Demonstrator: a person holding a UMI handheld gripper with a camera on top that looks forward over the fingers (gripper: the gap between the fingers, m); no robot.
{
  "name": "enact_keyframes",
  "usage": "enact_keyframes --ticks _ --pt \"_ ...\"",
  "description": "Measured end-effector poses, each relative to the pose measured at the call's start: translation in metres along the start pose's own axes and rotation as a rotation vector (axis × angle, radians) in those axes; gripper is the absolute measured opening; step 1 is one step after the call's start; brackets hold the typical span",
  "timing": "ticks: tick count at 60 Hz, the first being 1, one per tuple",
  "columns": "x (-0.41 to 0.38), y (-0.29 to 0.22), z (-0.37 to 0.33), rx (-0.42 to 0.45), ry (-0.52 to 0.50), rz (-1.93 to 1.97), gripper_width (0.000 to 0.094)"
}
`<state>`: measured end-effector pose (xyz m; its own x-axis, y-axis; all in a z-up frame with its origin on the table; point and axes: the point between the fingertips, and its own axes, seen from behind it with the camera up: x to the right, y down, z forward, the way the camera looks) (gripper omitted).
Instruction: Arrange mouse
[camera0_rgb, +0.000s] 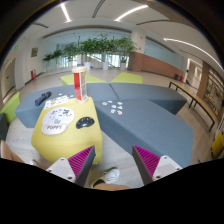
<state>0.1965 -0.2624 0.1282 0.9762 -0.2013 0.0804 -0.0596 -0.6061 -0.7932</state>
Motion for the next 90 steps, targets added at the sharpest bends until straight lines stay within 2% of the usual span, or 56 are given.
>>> enact_keyframes --ticks 1,3,10,13,17,30,48,53,63,77,80,82,90 --pt "-0.005 -0.015 0.010 0.000 0.002 0.009 0.0814" --pt "-0.004 -0.001 0.000 -0.002 0.004 0.029 0.0814" --pt "0.023 -0.018 0.018 -0.001 -0.008 0.057 0.0814" --pt "0.010 -0.018 0.020 0.003 -0.011 0.064 0.0813" --pt "0.033 -0.010 0.019 0.011 -0.027 0.070 0.0815" --pt "-0.012 -0.030 0.059 0.072 -0.166 0.078 0.0815" --pt "-0.129 -0.012 0.174 -0.023 -0.346 -0.028 0.0806" --pt "-0.151 -0.009 0.199 -0.056 -0.365 -0.032 0.0798" --pt "-0.162 -0.022 0.239 -0.091 -0.325 -0.038 0.0805" --pt "-0.176 -0.056 0.287 -0.097 -0.269 0.018 0.0808" --pt "-0.176 -0.058 0.298 -0.101 -0.241 0.015 0.0767" --pt "-0.175 -0.055 0.301 -0.114 -0.218 0.002 0.0696" --pt "-0.178 -0.056 0.300 -0.066 -0.182 -0.055 0.0556"
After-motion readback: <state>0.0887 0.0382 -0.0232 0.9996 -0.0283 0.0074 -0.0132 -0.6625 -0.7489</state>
